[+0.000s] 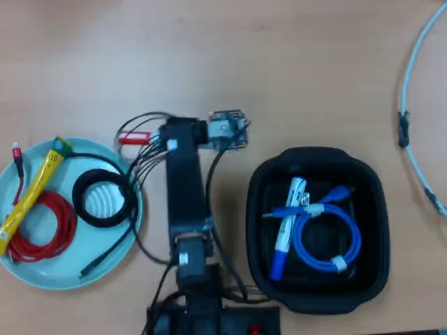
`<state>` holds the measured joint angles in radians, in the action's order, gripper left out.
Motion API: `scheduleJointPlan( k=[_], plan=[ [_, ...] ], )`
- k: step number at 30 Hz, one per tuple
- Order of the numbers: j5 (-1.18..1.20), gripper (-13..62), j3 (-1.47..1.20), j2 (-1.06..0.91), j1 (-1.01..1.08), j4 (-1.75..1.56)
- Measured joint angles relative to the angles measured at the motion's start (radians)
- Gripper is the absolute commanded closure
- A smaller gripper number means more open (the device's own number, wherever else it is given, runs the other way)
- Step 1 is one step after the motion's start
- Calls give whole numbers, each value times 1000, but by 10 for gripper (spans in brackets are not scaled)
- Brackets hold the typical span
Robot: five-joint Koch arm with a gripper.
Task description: Pick up the red pen and put it in the green bowl
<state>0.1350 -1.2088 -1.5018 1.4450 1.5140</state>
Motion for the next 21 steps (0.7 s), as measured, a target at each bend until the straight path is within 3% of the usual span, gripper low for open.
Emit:
scheduleJointPlan(
  k=[8,21],
  plan=[
    [-37,562,0,-153,-236,-38],
    [-38,562,-2,-156,-683,-239]
  ],
)
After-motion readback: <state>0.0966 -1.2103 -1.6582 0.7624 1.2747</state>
